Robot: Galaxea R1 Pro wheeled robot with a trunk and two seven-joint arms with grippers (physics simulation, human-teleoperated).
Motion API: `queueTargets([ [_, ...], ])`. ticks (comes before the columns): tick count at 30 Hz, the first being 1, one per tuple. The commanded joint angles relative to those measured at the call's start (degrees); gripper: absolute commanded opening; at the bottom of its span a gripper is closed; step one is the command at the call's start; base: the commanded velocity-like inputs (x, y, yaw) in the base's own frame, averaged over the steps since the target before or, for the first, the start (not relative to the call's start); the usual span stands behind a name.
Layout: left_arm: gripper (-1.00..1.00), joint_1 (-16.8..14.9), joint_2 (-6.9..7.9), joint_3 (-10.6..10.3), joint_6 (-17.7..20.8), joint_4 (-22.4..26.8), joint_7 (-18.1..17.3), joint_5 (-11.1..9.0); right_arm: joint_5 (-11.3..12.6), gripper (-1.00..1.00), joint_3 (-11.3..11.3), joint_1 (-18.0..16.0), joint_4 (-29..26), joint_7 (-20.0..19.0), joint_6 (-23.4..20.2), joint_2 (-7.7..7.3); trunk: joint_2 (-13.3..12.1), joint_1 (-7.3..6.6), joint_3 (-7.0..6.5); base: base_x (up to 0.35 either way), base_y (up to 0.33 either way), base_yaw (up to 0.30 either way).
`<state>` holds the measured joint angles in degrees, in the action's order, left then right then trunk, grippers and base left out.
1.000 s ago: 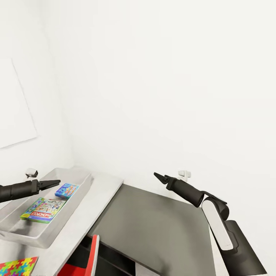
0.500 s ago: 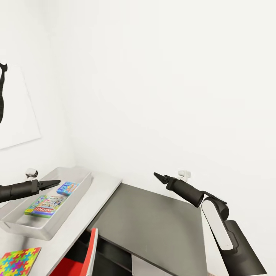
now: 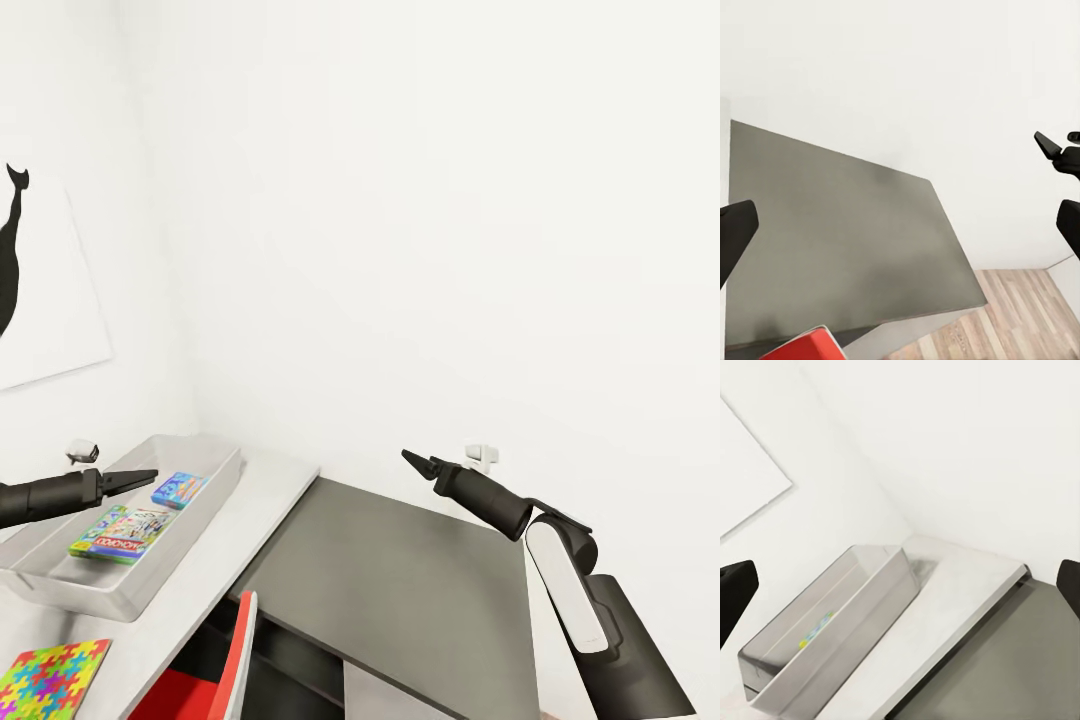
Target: Put all the toys in the child's room - the three board games (two on the bed and one on the table), the two jigsaw puzzles on the table, and the tennis ball on the table - inside the toy box on the table in the child's room.
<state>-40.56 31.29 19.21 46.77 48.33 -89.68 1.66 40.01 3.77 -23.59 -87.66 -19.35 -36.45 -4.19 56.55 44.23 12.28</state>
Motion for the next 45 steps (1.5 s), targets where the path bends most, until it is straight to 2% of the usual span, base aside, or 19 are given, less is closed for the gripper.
queueTargets([
  [1, 1.00, -0.05, 0.00, 0.04, 0.60, 0.01, -0.32, 0.18, 0.20, 1.00, 0.01, -0.05, 0.04, -0.07, -0.25, -0.03, 0.06, 0.01, 0.08, 0.000, 0.000, 0.000],
  [23, 1.00, -0.05, 0.00, 0.04, 0.52, 0.01, -0.32, 0.17, 0.03, 1.00, 0.01, -0.05, 0.19, -0.14, -0.28, 0.13, 0.06, 0.01, 0.08, -0.013, 0.000, 0.008],
  [37, 1.00, -0.05, -0.08, -0.04, 0.52, 0.01, -0.32, 0.17, -0.02, 1.00, 0.05, -0.05, 0.12, -0.11, -0.27, 0.06, 0.06, 0.01, 0.08, -0.253, 0.000, 0.257],
  [45, 1.00, -0.05, -0.06, -0.02, 0.52, 0.01, -0.32, 0.16, -0.04, 1.00, 0.10, -0.05, 0.12, -0.16, -0.21, 0.06, 0.06, 0.01, 0.08, -0.052, 0.000, 0.287],
])
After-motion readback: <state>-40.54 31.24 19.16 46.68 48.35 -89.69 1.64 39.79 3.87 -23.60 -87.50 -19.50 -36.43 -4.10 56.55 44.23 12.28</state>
